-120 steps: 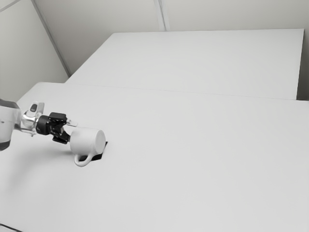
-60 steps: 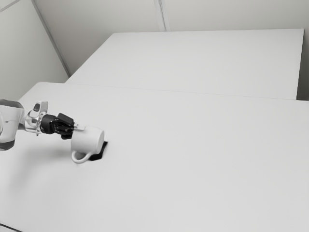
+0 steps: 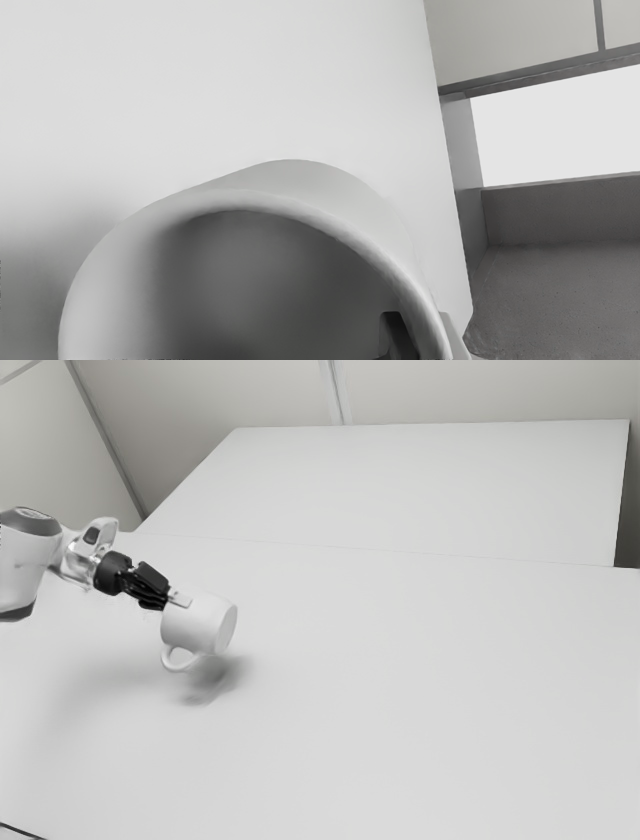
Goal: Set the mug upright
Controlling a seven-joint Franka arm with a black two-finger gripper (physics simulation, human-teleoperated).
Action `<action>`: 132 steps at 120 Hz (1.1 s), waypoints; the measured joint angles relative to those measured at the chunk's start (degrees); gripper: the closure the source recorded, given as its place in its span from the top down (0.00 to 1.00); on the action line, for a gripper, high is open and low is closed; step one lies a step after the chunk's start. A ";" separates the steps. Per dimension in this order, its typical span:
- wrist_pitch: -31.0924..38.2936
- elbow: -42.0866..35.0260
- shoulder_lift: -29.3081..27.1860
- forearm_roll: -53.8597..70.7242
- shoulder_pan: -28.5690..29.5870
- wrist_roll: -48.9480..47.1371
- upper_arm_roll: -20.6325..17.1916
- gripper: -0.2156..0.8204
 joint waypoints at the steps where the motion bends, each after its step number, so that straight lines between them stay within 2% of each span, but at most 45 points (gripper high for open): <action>1: 0.46 0.02 -0.54 1.02 -0.49 -0.28 0.00 0.04; 10: 4.70 0.34 -3.86 10.52 -4.46 -3.19 -0.28 0.04; 16: 7.64 0.74 -5.05 17.28 -5.76 -5.49 -1.93 0.04; 30: 13.74 1.30 -6.22 32.11 -6.93 -11.60 -7.42 0.03; 53: 22.68 0.87 -6.40 47.57 -7.00 -21.38 -13.02 0.03; 84: 36.67 -6.03 -5.61 54.95 -7.12 -32.39 -14.24 0.03; 113: 43.90 -10.66 -5.18 56.14 -8.69 -40.88 -14.84 0.04; 124: 45.27 -11.08 -3.58 56.14 -8.80 -43.39 -15.03 0.10; 132: 45.95 -11.16 -3.06 55.80 -8.70 -44.75 -15.07 0.23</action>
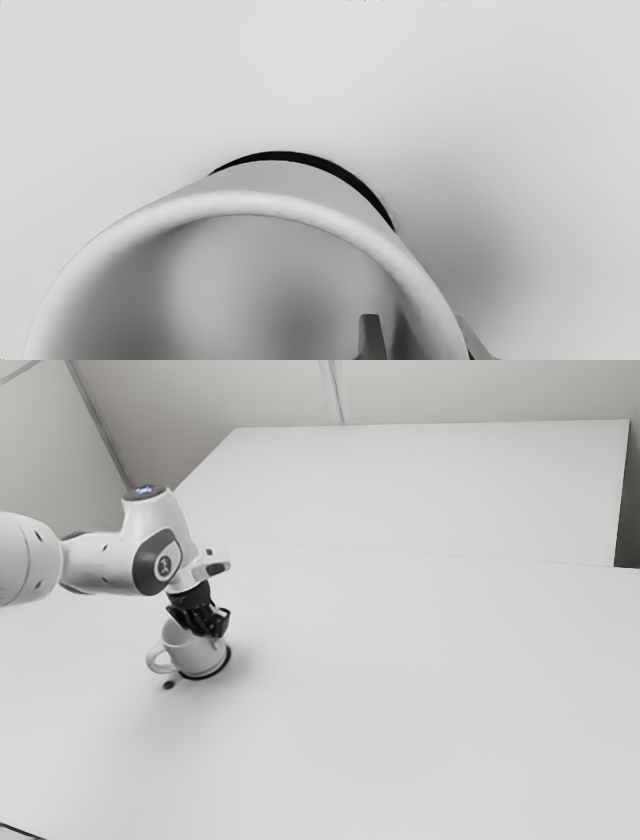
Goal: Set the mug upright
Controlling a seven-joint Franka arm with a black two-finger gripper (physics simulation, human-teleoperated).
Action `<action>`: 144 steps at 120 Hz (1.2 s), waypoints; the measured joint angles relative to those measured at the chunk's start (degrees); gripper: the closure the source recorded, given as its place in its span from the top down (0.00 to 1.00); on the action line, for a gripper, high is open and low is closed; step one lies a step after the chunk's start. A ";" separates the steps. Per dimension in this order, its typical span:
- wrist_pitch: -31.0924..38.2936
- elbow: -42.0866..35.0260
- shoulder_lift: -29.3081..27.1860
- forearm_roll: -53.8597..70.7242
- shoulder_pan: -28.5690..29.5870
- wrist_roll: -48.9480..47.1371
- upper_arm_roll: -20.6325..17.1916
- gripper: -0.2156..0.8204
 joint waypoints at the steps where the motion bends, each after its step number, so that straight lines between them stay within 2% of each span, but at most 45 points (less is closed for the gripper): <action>1: 0.07 0.00 0.02 -0.04 0.01 -0.16 -0.01 0.25; 11: 0.64 -0.03 0.01 -0.32 -0.02 -1.60 -0.08 0.42; 20: 0.95 -0.01 -0.29 -0.45 -0.04 -2.72 -0.10 0.53; 45: -1.58 3.57 -2.72 -0.63 -0.06 -4.97 -0.60 0.69; 68: -13.10 18.81 -1.95 -1.39 -0.36 -6.32 -0.97 0.75; 81: -20.10 29.19 0.88 -1.53 -0.72 -6.53 -0.99 0.77; 93: -25.86 35.43 2.15 -1.83 -0.75 -6.53 -1.06 0.78; 118: -34.66 41.29 1.81 -2.30 -2.03 -6.39 -1.09 0.79; 144: -38.56 41.79 1.44 -2.44 -1.96 -6.21 -1.01 0.79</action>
